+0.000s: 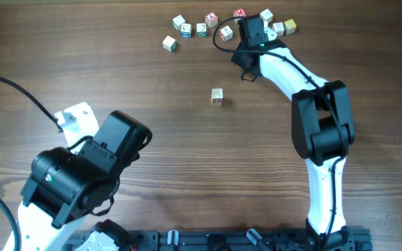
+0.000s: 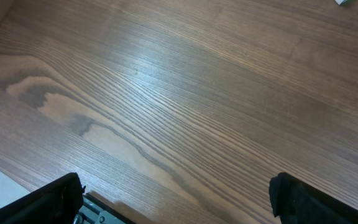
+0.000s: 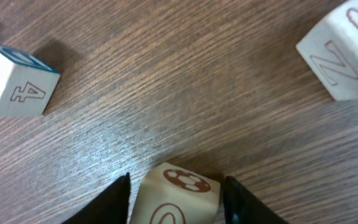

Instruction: Form a tower

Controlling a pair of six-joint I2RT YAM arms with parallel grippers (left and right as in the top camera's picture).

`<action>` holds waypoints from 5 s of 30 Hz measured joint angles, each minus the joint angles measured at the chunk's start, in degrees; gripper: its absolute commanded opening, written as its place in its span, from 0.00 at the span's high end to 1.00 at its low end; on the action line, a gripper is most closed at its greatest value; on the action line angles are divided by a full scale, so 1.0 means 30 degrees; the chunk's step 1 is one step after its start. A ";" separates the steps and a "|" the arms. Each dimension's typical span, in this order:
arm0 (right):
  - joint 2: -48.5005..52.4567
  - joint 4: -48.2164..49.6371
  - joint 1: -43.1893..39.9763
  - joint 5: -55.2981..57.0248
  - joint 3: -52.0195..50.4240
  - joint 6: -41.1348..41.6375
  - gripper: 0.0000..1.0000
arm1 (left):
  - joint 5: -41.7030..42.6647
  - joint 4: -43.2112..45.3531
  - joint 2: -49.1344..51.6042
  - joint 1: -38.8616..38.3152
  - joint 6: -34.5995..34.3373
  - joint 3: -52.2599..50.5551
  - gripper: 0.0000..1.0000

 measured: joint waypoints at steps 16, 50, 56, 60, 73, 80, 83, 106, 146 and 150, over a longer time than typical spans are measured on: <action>-0.7570 -0.8466 0.1304 -0.3468 0.0058 -0.8269 0.75 | 0.0000 -0.0007 0.0000 0.0000 0.0000 0.0000 0.00; -0.7053 -0.3198 0.4736 -0.1887 -0.5413 -0.6433 0.66 | 0.0000 -0.0007 0.0000 0.0000 0.0000 0.0000 0.00; -0.6805 -0.3082 0.4736 -0.1880 -0.5413 -0.6368 0.63 | 0.0000 -0.0007 0.0000 0.0000 0.0000 0.0000 0.00; -0.6754 -0.2943 0.4736 -0.1880 -0.5413 -0.6360 0.51 | 0.0000 -0.0007 0.0000 0.0000 0.0000 0.0000 0.00; -0.6623 -0.3949 0.4736 -0.2069 -0.5333 -0.6164 0.00 | 0.0000 0.0000 0.0000 0.0000 0.0000 0.0000 0.00; -0.5049 -0.3920 0.4736 -0.2215 -0.5333 -0.6178 0.14 | 0.0000 -0.0007 0.0000 0.0000 0.0000 0.0000 0.00; -0.4925 -0.3636 0.4736 -0.2215 -0.5333 -0.6288 0.26 | 0.0000 -0.0007 0.0000 0.0000 0.0000 0.0000 0.00; -0.4925 -0.3024 0.4787 -0.2208 -0.5333 -0.6579 0.67 | 0.0000 -0.0007 0.0000 0.0000 0.0000 0.0000 0.00; -0.4911 -0.3060 0.4823 -0.2339 -0.5333 -0.5173 0.24 | 0.0000 -0.0007 0.0000 0.0000 0.0000 0.0000 0.00; -0.4911 -0.3592 0.4823 -0.2455 -0.4998 -0.5326 0.01 | 0.0000 0.0000 0.0000 0.0000 0.0000 0.0000 0.00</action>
